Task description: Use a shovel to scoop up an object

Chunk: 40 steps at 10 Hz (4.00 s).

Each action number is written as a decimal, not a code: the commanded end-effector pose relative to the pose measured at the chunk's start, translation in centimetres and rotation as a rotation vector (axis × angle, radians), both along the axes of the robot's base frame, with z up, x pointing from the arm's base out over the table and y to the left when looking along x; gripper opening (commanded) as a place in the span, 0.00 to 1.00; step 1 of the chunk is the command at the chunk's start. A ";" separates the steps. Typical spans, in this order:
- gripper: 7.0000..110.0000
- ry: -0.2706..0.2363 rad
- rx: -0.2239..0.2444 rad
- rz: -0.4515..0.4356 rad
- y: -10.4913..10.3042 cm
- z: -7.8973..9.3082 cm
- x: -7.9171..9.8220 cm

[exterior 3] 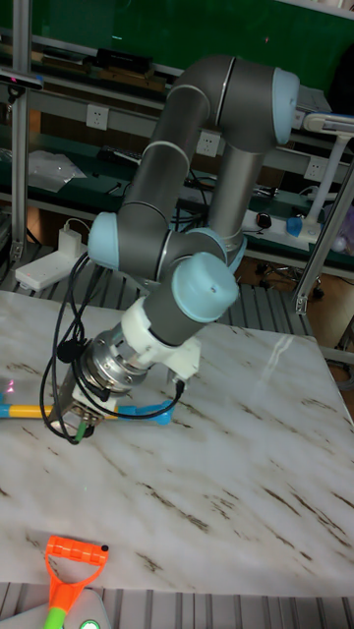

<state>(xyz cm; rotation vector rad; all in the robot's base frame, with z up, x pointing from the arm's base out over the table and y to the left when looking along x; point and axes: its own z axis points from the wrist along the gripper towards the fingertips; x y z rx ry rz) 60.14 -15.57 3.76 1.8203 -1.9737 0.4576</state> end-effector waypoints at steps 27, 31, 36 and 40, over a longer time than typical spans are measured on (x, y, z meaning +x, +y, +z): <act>0.00 0.135 -0.192 0.052 7.4 7.7 -6.4; 0.00 0.139 -0.215 0.075 6.0 7.1 -8.4; 0.00 0.144 -0.193 0.051 4.1 4.9 -9.2; 0.00 0.164 -0.200 0.041 3.1 4.6 -9.9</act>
